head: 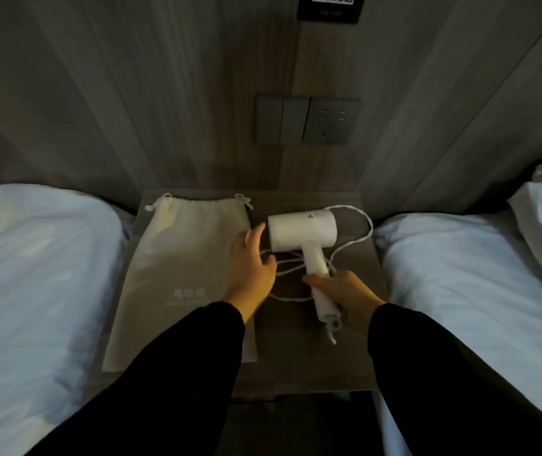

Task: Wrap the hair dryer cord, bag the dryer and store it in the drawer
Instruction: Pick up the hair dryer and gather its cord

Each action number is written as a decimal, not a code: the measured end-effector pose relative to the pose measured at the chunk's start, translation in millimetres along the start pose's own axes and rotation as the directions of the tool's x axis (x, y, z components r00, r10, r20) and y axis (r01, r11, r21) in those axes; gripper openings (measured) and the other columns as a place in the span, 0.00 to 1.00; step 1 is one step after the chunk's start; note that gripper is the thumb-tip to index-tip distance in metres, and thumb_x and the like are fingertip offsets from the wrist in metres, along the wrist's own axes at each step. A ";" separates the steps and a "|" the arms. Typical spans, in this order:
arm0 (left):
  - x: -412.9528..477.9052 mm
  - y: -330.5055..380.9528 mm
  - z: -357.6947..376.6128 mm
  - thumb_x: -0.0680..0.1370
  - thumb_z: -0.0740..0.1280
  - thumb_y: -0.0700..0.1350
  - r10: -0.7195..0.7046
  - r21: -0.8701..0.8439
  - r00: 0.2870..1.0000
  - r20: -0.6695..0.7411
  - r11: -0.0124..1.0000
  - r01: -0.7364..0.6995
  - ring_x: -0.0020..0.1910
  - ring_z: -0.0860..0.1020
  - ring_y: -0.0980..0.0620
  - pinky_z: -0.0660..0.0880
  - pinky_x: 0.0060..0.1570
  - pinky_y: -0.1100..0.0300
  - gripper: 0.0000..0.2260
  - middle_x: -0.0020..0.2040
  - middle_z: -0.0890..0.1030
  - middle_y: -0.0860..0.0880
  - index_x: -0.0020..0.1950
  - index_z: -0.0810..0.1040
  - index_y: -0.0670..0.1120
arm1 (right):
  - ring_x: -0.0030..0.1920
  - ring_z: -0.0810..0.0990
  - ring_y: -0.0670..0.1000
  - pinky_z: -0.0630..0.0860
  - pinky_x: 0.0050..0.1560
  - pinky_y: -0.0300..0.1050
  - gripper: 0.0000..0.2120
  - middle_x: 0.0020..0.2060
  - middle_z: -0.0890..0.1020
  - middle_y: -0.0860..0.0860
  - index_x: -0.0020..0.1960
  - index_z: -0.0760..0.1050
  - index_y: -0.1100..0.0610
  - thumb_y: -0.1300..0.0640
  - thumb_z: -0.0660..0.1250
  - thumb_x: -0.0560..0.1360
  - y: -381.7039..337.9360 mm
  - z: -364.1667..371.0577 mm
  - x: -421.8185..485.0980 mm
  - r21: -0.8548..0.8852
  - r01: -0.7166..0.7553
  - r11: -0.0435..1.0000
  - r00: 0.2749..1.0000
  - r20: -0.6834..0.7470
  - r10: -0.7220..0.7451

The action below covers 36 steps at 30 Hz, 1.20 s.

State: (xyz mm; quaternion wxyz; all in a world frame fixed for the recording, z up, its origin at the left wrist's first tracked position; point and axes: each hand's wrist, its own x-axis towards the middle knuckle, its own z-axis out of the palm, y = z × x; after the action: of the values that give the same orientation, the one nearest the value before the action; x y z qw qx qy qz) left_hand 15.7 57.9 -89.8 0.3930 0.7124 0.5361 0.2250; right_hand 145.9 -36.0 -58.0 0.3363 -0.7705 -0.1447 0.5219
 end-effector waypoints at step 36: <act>-127.6 0.0 47.5 0.65 0.69 0.57 0.035 -0.284 0.945 0.324 0.957 0.062 0.53 0.79 0.42 0.77 0.55 0.49 0.29 0.54 0.79 0.41 0.61 0.73 0.41 | 0.17 0.71 0.42 0.70 0.23 0.32 0.18 0.18 0.76 0.49 0.30 0.73 0.60 0.60 0.61 0.78 147.5 -11.1 -71.8 -0.261 0.618 0.742 0.723 -0.181 -0.666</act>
State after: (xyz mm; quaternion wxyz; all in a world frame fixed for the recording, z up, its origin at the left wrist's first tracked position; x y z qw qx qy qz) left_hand 9.6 -77.3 -104.9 0.5780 0.6706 0.4297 0.1778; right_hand 107.3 -189.2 -103.5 0.4408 -0.7613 -0.4044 0.2500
